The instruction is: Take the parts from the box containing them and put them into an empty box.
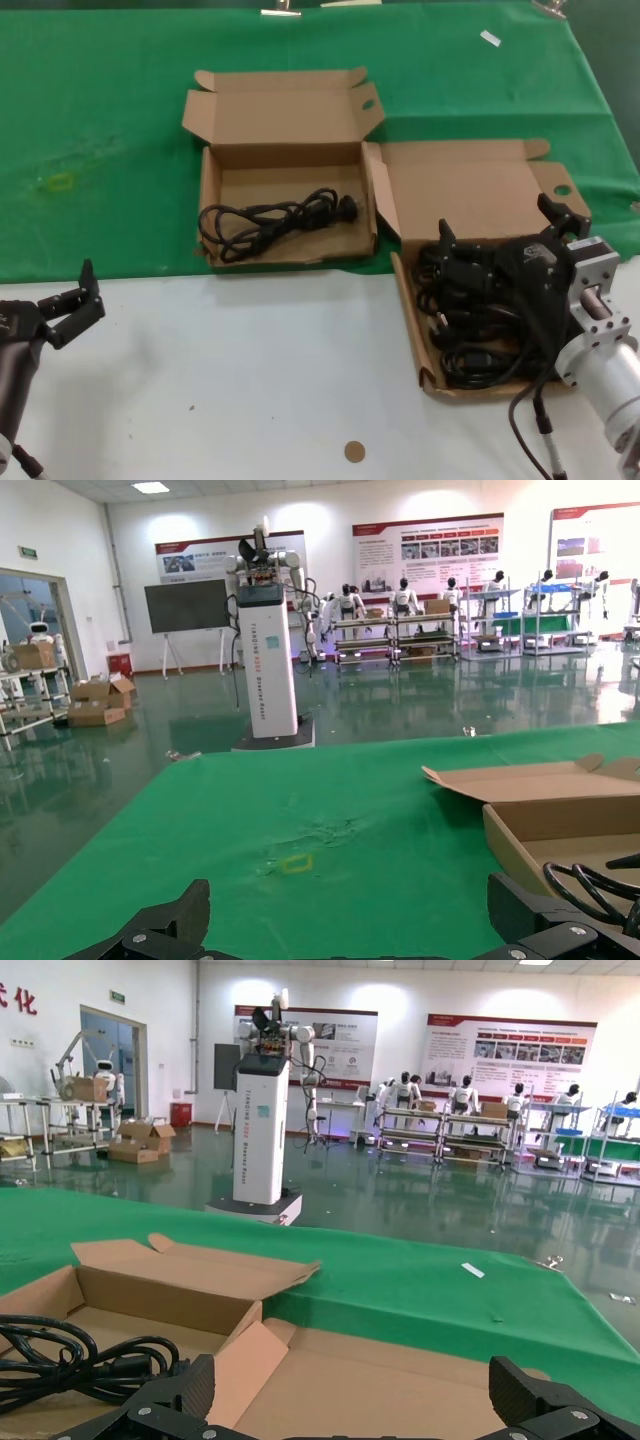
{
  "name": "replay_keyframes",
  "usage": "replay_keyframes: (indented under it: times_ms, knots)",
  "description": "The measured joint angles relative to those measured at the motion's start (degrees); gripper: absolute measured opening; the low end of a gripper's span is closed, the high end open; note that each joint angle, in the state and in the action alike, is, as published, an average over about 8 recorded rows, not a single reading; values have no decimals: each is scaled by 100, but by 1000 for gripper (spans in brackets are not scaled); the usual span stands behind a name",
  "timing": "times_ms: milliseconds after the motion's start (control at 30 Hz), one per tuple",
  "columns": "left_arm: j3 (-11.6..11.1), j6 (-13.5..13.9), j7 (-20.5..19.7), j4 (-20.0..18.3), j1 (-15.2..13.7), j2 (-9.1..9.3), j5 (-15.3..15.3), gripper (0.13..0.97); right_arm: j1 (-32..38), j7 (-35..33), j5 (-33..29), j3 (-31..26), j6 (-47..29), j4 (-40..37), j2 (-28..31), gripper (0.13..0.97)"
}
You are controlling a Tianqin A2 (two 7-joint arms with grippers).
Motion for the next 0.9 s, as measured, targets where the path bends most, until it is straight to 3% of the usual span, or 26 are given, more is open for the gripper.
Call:
replay_keyframes:
  times_ms: [900]
  knots:
    - [0, 0, 0, 0, 0, 0, 0, 966, 0, 0, 0, 0, 0, 0, 0, 966]
